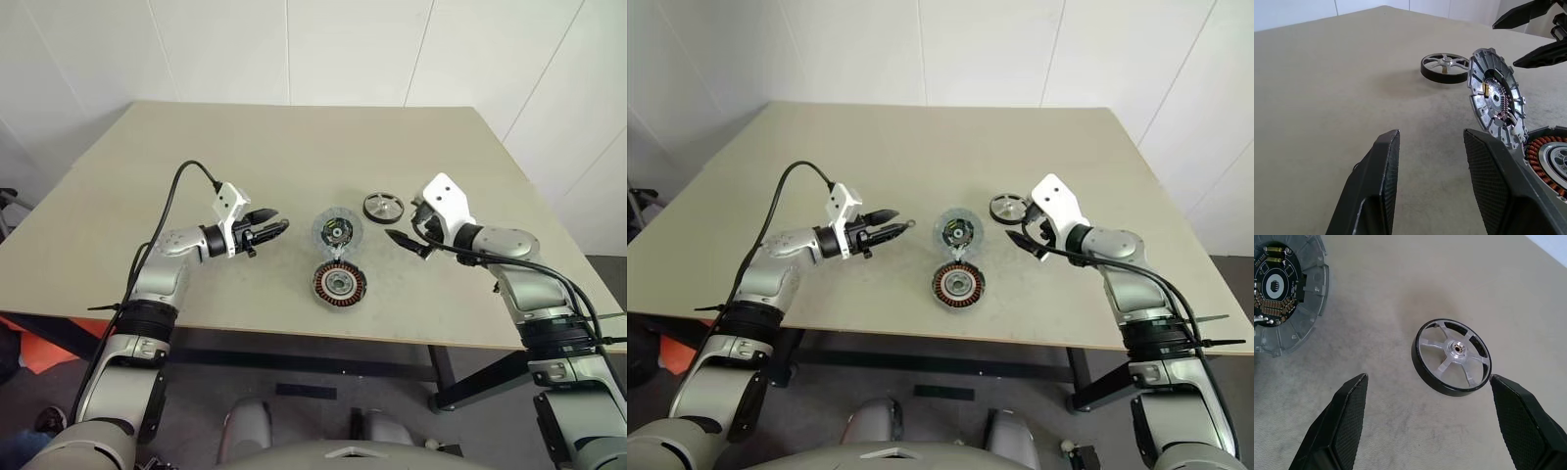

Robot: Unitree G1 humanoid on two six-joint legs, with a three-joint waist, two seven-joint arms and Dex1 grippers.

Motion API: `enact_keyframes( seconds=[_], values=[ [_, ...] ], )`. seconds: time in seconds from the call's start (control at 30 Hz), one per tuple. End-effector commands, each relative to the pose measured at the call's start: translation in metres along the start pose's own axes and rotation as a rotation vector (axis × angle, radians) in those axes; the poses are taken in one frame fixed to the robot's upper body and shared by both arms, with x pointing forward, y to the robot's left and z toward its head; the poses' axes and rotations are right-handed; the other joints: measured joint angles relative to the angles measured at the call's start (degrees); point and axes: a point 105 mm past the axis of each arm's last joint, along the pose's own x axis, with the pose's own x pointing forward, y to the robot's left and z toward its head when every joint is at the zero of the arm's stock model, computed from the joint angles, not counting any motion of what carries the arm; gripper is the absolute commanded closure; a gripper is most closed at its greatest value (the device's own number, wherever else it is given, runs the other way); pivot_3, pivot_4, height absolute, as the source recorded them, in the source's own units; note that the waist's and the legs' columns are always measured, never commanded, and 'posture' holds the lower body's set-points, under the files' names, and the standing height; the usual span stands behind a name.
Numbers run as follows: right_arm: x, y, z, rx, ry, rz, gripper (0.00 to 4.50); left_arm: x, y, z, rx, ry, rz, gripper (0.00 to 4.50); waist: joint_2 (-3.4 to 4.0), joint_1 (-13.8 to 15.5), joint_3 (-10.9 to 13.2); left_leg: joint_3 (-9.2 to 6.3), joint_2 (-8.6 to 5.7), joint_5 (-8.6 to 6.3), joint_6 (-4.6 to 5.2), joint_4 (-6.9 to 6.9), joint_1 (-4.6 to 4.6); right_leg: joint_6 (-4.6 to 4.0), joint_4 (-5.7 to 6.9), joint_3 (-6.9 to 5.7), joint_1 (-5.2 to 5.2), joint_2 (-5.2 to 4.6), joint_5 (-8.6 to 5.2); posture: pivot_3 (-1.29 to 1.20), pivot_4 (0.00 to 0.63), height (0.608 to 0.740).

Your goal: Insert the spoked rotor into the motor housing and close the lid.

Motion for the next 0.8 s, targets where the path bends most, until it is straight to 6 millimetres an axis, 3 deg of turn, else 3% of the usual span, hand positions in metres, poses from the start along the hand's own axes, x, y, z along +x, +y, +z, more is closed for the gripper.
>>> enact_keyframes(
  seconds=[0.03,0.33,0.4,0.5,0.63,0.8],
  values=[
    [0.0,-0.008,0.016,-0.034,-0.05,-0.034,0.02,0.002,0.0,0.014,0.053,-0.033,0.001,2.36,0.0,0.0,0.0,0.0,0.0,0.0,0.0,0.0,0.0,0.0,0.0,0.0,0.0,0.0,0.0,0.0,0.0,0.74],
    [0.003,-0.019,0.019,0.032,-0.079,-0.099,0.02,0.004,0.003,0.015,0.063,-0.032,0.016,2.36,0.0,-0.1,0.0,0.0,0.01,0.0,0.0,0.0,0.02,0.0,0.03,0.0,0.0,0.01,0.0,0.0,0.0,0.74],
    [0.006,-0.027,0.024,0.164,-0.13,-0.153,0.02,0.004,0.003,0.014,0.064,-0.032,0.017,2.36,0.0,-0.2,0.0,0.0,0.0,0.01,0.0,0.0,0.03,0.0,0.05,0.01,0.0,0.0,0.0,0.0,0.0,0.74],
    [0.014,-0.044,0.014,0.541,-0.181,-0.255,0.02,0.004,0.003,0.014,0.066,-0.032,0.021,2.36,0.0,-0.4,0.0,0.01,0.01,0.01,-0.01,0.03,0.06,-0.01,0.11,0.03,-0.01,0.01,0.0,0.0,0.0,0.74],
    [0.025,-0.04,0.003,0.942,-0.247,-0.232,0.02,0.004,0.005,0.015,0.079,-0.044,0.039,2.36,0.01,-0.1,0.0,0.01,0.0,0.02,-0.02,0.02,0.09,-0.04,0.13,0.01,0.02,0.0,0.01,0.0,0.0,0.74],
    [0.031,-0.036,-0.009,1.144,-0.25,-0.228,0.02,0.003,0.007,0.016,0.09,-0.043,0.049,2.36,0.02,0.0,0.0,0.02,-0.01,0.02,-0.02,0.01,0.01,-0.04,0.1,-0.01,-0.04,-0.01,0.0,0.0,0.0,0.74]
  ],
)
